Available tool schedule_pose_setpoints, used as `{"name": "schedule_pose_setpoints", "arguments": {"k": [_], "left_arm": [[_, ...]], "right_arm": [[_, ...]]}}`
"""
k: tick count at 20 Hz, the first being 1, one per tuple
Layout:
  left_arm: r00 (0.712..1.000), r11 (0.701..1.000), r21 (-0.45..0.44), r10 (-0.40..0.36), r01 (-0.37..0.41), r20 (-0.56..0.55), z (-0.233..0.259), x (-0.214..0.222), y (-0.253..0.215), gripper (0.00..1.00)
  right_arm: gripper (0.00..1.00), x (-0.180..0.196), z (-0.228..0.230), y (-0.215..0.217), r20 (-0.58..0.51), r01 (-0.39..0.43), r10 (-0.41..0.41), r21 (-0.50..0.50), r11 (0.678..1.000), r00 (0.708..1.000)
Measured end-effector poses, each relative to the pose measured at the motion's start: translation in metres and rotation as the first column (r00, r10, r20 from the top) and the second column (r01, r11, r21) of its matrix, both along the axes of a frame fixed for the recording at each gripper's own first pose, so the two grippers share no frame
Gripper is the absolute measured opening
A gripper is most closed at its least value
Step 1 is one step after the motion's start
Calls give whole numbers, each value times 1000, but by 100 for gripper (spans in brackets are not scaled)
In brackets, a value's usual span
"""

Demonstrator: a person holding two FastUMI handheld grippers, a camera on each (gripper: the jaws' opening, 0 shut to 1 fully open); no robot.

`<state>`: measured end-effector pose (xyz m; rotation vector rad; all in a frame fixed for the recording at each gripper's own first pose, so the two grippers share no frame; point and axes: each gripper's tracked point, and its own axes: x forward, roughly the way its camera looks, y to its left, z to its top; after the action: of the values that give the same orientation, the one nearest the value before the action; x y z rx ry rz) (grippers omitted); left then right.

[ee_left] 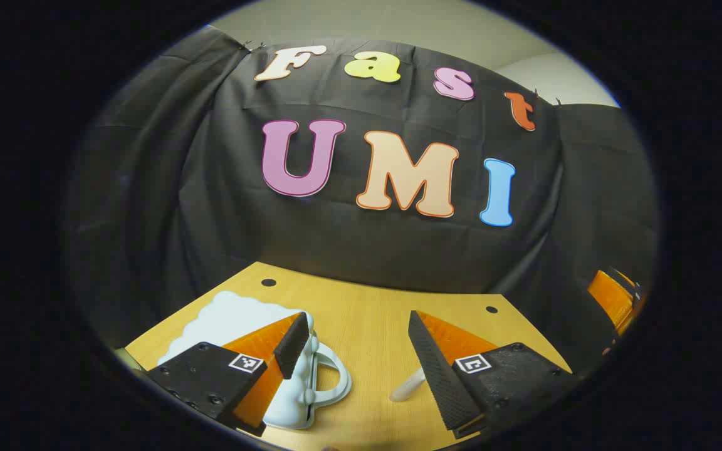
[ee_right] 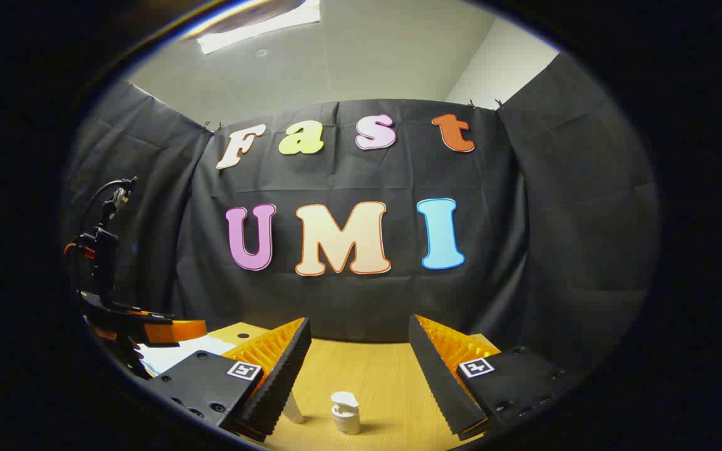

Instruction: First open the suitcase, pack the skin care products into it, and then close the suitcase.

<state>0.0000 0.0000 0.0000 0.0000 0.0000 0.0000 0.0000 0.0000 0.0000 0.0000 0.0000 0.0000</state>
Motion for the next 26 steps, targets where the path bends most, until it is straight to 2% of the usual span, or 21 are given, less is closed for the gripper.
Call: {"name": "schedule_pose_setpoints", "arguments": {"k": [11, 13, 17, 21, 24, 25, 26], "left_arm": [[997, 1000, 12, -7, 8, -77, -21, 16, -9, 95], [993, 1000, 16, -24, 26, -118, -31, 22, -11, 94], [977, 998, -35, -62, 56, -205, -48, 41, -12, 94], [940, 996, -61, -77, 60, -334, -73, 65, -10, 94], [890, 996, -81, -78, 47, -448, -94, 76, -9, 94], [869, 996, -82, -77, 42, -489, -102, 79, -8, 91], [846, 996, -81, -75, 38, -529, -109, 84, -9, 94]], "right_arm": [[98, 0, -2, -14, -13, 14, -14, 7, 1000, 1000], [98, -2, -4, -15, -20, 15, -15, 5, 1000, 1000], [98, -7, -13, -20, -49, 17, -17, 9, 1000, 999], [98, -16, -18, -28, -64, 31, -30, 21, 999, 997], [98, -21, -18, -38, -68, 49, -47, 33, 998, 997], [98, -23, -18, -42, -66, 57, -54, 39, 998, 996], [98, -24, -18, -46, -67, 65, -61, 47, 997, 996]]}}
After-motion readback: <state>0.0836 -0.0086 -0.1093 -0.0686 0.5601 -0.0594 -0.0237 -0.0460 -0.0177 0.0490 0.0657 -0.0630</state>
